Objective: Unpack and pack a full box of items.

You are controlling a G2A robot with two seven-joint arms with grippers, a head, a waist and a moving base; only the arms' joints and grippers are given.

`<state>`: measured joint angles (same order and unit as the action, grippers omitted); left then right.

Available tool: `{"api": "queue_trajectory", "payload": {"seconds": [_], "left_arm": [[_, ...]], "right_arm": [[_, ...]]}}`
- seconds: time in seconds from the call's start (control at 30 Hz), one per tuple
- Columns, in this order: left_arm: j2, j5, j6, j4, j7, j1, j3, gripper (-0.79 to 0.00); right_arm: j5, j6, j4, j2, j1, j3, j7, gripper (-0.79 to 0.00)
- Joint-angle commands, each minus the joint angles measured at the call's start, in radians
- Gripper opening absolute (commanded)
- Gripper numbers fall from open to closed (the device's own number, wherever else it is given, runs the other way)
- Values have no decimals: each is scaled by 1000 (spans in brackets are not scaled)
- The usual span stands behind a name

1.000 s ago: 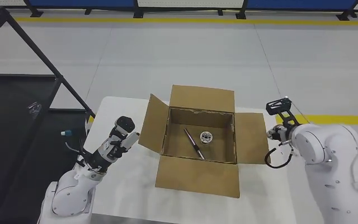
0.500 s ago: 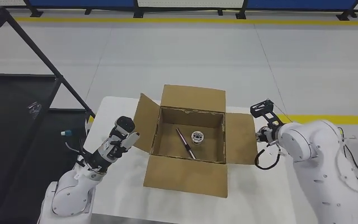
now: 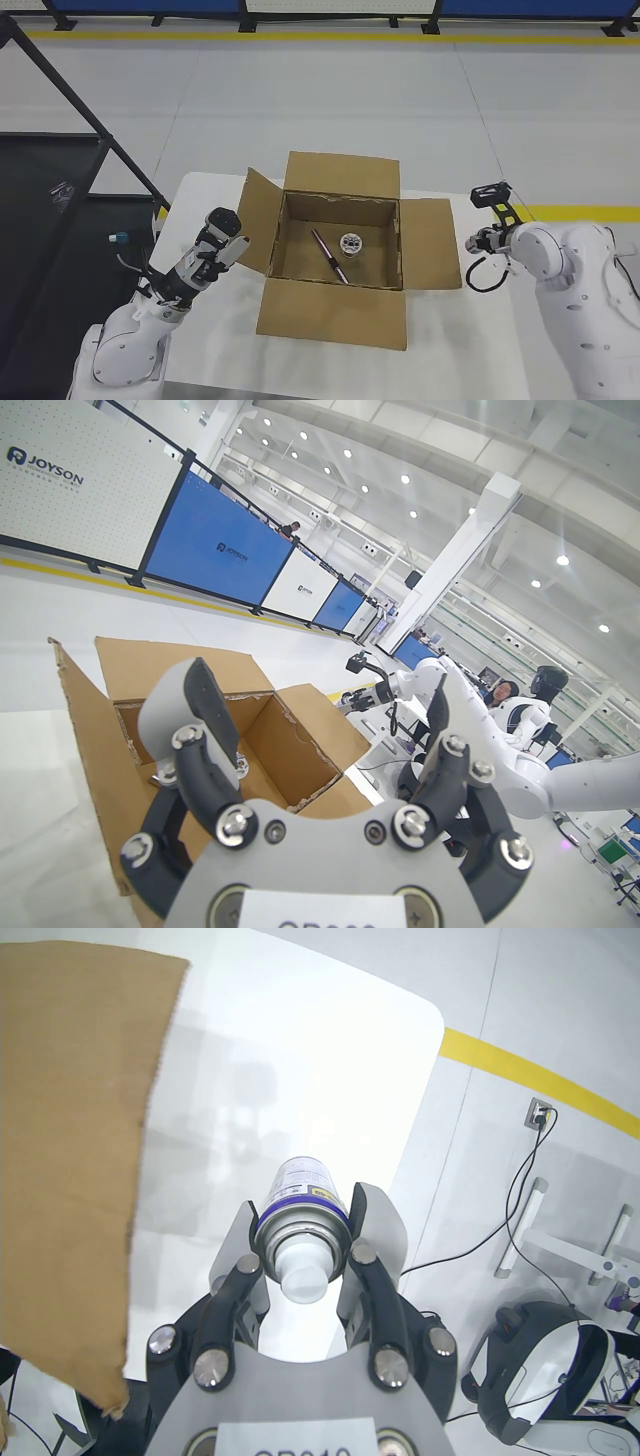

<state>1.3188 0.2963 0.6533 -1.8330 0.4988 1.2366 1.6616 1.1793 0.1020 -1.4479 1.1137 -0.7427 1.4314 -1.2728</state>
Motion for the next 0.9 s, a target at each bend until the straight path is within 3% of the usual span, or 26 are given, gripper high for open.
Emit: {"api": "queue_trajectory", "payload": {"seconds": [0.0, 0.23, 0.6, 0.63, 0.7, 0.87], "left_arm": [[0, 0, 0, 0, 0, 0, 0, 0], [0, 0, 0, 0, 0, 0, 0, 0], [0, 0, 0, 0, 0, 0, 0, 0], [0, 0, 0, 0, 0, 0, 0, 0], [0, 0, 0, 0, 0, 0, 0, 0], [0, 0, 0, 0, 0, 0, 0, 0]], "right_arm": [[-4, 9, 31, -3, -9, 9, 35, -785], [22, 8, 75, -8, -42, 17, 121, -785], [-6, 17, 144, -5, -39, -23, 121, -785], [-7, 15, 151, -4, -37, -27, 123, -754], [-11, 17, 166, -3, -31, -33, 128, -570], [-22, 22, 202, -2, -15, -47, 136, -496]]}}
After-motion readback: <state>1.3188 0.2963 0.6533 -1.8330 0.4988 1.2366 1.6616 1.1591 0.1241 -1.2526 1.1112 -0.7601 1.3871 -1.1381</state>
